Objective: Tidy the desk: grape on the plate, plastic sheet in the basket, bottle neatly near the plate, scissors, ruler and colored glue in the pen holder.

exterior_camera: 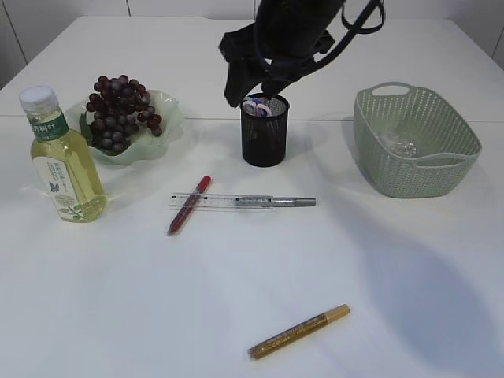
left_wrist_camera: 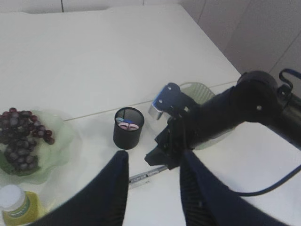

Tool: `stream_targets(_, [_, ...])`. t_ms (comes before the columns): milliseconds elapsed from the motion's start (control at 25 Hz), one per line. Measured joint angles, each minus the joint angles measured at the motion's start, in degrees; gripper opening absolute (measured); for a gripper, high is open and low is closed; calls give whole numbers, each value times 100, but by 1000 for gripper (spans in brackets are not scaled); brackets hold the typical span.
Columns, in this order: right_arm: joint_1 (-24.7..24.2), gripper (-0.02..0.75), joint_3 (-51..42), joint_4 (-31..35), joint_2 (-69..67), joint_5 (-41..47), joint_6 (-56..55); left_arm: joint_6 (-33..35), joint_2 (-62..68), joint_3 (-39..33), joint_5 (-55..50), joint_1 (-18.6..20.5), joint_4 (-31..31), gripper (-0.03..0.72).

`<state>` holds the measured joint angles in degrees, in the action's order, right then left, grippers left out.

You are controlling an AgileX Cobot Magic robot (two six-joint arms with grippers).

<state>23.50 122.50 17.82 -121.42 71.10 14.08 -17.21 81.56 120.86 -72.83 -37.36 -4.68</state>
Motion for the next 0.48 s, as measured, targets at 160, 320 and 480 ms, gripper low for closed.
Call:
stream_targets(160, [393, 504, 0, 12, 0, 9, 131, 69, -346, -341, 0, 444, -19, 333])
stream_targets(320, [718, 504, 0, -71, 0, 9, 285, 74, -646, -1195, 0, 1026, -182, 356])
stream_targets(480, [875, 504, 0, -198, 0, 12, 582, 182, -965, -2045, 0, 1528, -234, 358])
